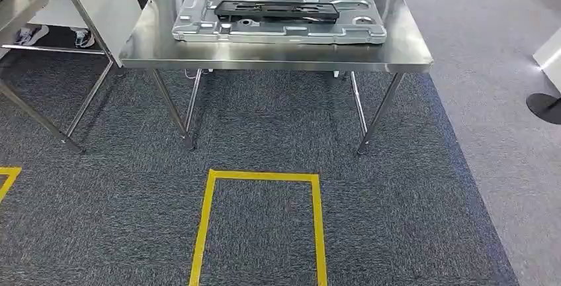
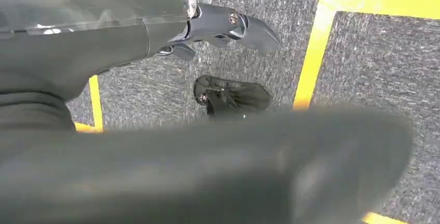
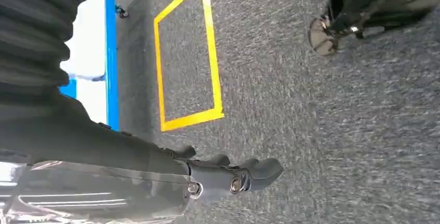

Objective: Take the parts from the cabinet and place them on the table.

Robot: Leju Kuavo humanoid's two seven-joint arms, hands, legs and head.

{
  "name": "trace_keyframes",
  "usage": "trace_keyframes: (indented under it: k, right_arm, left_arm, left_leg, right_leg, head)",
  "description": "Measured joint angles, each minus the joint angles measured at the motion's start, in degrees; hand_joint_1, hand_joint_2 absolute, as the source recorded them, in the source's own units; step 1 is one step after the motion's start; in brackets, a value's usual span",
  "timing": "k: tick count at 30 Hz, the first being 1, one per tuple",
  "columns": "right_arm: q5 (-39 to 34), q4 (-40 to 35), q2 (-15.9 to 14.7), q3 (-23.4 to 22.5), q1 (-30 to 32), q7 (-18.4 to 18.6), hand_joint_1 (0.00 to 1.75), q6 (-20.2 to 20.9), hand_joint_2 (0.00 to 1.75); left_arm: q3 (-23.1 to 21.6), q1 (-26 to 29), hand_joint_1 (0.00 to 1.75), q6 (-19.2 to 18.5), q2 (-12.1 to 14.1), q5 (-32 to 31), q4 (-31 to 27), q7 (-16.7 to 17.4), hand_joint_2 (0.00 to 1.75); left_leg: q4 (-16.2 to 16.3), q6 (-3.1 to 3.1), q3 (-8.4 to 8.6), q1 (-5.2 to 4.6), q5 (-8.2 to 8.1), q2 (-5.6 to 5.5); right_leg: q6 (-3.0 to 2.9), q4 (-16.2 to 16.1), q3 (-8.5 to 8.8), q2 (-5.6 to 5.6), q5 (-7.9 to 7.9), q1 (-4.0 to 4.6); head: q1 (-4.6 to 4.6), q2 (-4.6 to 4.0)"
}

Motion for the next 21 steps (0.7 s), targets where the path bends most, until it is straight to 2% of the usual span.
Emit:
trace_keyframes:
  k: [1,2,3,4,9,13,14,15,16,17,18,21]
  right_arm:
    - [-0.22,0.02,0.00,-0.07,-0.04,-0.16,0.00,0.15,1.75]
    - [-0.44,0.07,0.04,-0.13,-0.20,-0.37,0.00,0.37,1.75]
    - [-0.50,0.07,0.04,-0.20,-0.22,-0.59,0.00,0.59,1.75]
    - [-0.50,0.07,0.04,-0.24,-0.20,-0.90,0.00,0.63,1.75]
    - [-1.60,0.07,-0.17,-0.38,-0.11,-1.84,0.00,0.83,1.75]
    - [-6.40,-0.13,-0.66,3.82,0.42,-2.01,0.00,1.33,1.75]
    - [-7.83,-0.20,-0.83,4.99,0.62,-2.01,0.00,1.55,1.75]
    - [-9.25,-0.28,-0.96,6.19,0.81,-2.01,0.00,1.73,1.75]
    - [-10.70,-0.39,-1.01,7.48,1.00,-2.01,0.00,1.81,0.00]
    - [-12.31,-0.63,-1.22,8.97,1.21,-2.01,0.00,1.86,0.00]
    - [-13.80,-0.70,-1.29,10.43,1.41,-2.01,0.00,1.90,1.75]
    - [-18.26,-1.22,-1.64,14.94,2.05,-2.01,0.00,2.36,1.75]
  left_arm:
    - [0.04,-0.02,0.00,0.11,0.09,0.00,0.00,0.24,1.75]
    - [0.04,-0.10,0.00,0.41,0.20,-0.06,0.00,0.41,1.75]
    - [0.04,-0.10,0.00,0.76,0.20,-0.24,0.00,0.48,1.75]
    - [0.04,-0.10,0.00,1.09,0.22,-0.55,0.00,0.63,1.75]
    - [0.02,-0.07,0.00,1.97,0.20,-0.66,0.00,2.88,1.75]
    - [-0.24,0.29,0.00,2.06,0.20,-0.87,-0.09,4.24,1.75]
    - [-0.37,0.46,0.00,2.08,0.20,-0.98,-0.20,4.59,0.00]
    - [-0.61,0.62,0.00,2.10,0.20,-1.14,-0.30,4.89,0.00]
    - [-0.76,0.78,0.00,2.12,0.20,-1.22,-0.44,5.16,0.00]
    - [-1.01,0.97,0.00,2.14,0.20,-1.27,-0.63,5.47,0.00]
    - [-1.29,1.12,0.00,2.16,0.20,-1.29,-0.79,5.82,0.00]
    - [-1.75,1.62,0.00,2.49,0.24,-1.57,-1.36,6.76,0.00]
  left_leg:
    - [0.71,-0.42,-0.36,-0.20,-0.31,-0.03]
    - [1.51,-0.79,-0.75,-0.56,-0.88,-0.12]
    - [1.42,-0.78,-0.91,-0.59,-0.64,-0.12]
    - [1.40,-0.83,-0.93,-0.61,-0.64,-0.12]
    - [1.04,-1.50,-0.95,-0.28,-0.21,-0.15]
    - [0.98,-1.66,-0.95,-0.22,-0.11,-0.16]
    - [0.98,-1.66,-0.95,-0.22,-0.11,-0.16]
    - [0.98,-1.66,-0.97,-0.22,-0.10,-0.16]
    - [0.98,-1.67,-0.97,-0.22,-0.10,-0.16]
    - [0.98,-1.67,-0.98,-0.22,-0.10,-0.16]
    - [0.98,-1.67,-0.99,-0.22,-0.10,-0.16]
    - [0.99,-1.67,-1.01,-0.22,-0.10,-0.16]
  right_leg:
    - [0.52,-4.57,2.11,0.07,0.48,-0.49]
    - [0.02,-4.77,1.95,0.66,0.50,0.00]
    - [-1.01,-4.56,1.74,0.61,0.15,-0.18]
    - [-0.81,-4.52,1.59,0.60,0.46,-0.03]
    - [-1.31,-4.48,1.46,0.61,0.67,0.55]
    - [-1.34,-4.45,1.40,0.61,0.68,0.60]
    - [-1.34,-4.44,1.39,0.61,0.68,0.60]
    - [-1.34,-4.44,1.39,0.61,0.68,0.60]
    - [-1.34,-4.44,1.39,0.61,0.69,0.60]
    - [-1.34,-4.44,1.39,0.61,0.69,0.59]
    - [-1.34,-4.44,1.40,0.61,0.69,0.58]
    - [-1.34,-4.45,1.39,0.61,0.70,0.50]
  head:
    - [0.09,0.00]
    - [0.16,0.00]
    - [-0.28,0.00]
    - [-0.30,0.00]
    - [-0.30,0.00]
    - [-0.30,0.00]
    - [-0.30,0.00]
    - [-0.28,0.00]
    - [-0.30,0.00]
    - [-0.28,0.00]
    - [-0.28,0.00]
    - [-0.28,0.00]
